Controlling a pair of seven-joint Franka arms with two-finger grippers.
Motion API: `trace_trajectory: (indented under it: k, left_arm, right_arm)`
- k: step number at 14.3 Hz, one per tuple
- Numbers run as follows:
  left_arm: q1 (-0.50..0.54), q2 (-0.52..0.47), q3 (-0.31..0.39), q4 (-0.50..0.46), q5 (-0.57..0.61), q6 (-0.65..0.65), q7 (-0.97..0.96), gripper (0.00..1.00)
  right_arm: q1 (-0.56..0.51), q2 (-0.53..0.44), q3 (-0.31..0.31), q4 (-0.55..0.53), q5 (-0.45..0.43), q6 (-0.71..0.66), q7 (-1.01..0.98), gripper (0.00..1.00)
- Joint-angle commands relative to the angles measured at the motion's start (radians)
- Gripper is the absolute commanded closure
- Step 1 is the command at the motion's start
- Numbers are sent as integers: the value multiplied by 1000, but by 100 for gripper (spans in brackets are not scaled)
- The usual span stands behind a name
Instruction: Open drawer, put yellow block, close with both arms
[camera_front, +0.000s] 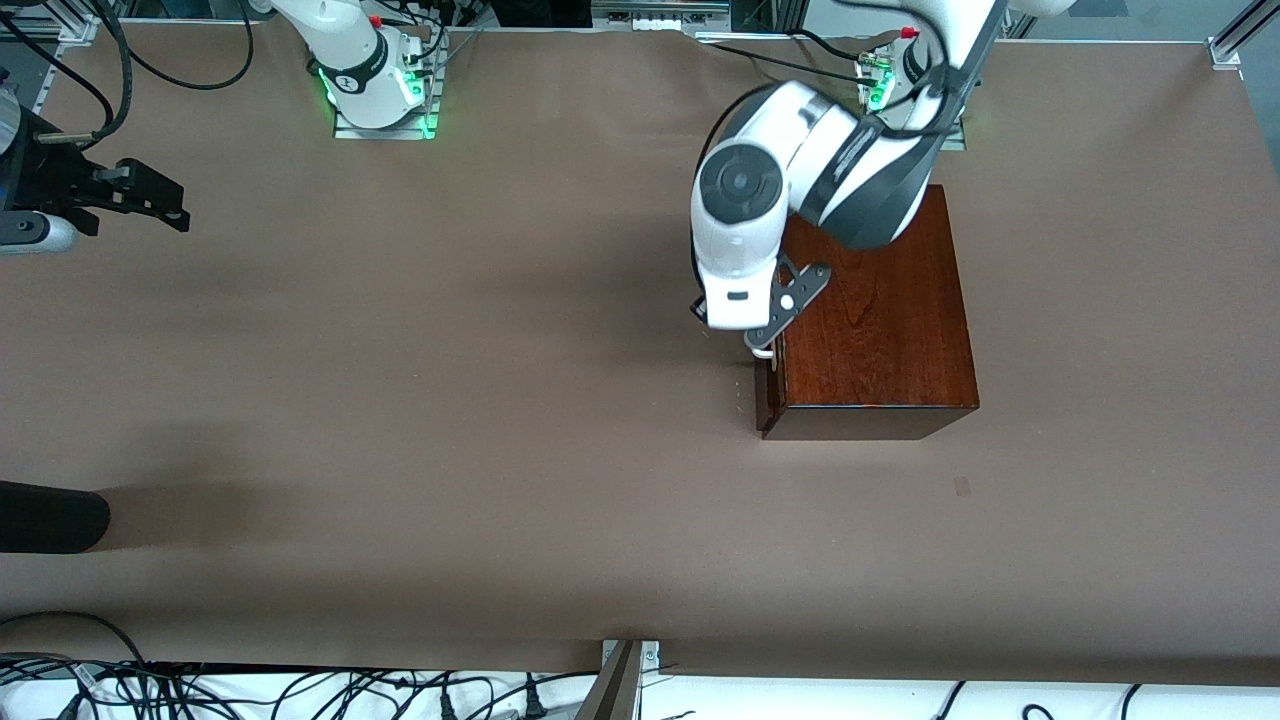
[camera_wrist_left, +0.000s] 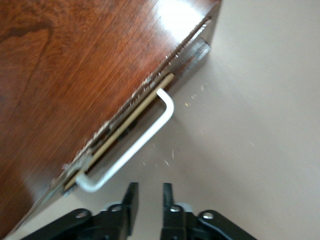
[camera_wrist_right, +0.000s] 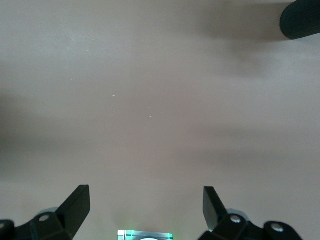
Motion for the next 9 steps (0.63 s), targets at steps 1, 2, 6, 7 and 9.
trace_trajectory:
  k: [1,2,6,7,9]
  left_arm:
    - [58,-99,-47,-39,-25,-9,44,0]
    - [82,-123,-68,-41,-25,-18,82,0]
    - [220,-223,-94,-50,-27,-122,282,0]
    - [257,-249,-96,-50,-28,-157,352,0]
    - [332,-295,-93,-48,-33,-216,522,0]
  right_arm:
    - [9,-1,8,2,8,-8,13,0]
    - [10,-1,8,-5,9,-5,20,0]
    - [12,-4,8,-24,15,18,43,0]
    - [12,-4,8,-24,14,42,42,0]
    - [12,-1,8,-24,15,68,43,0]
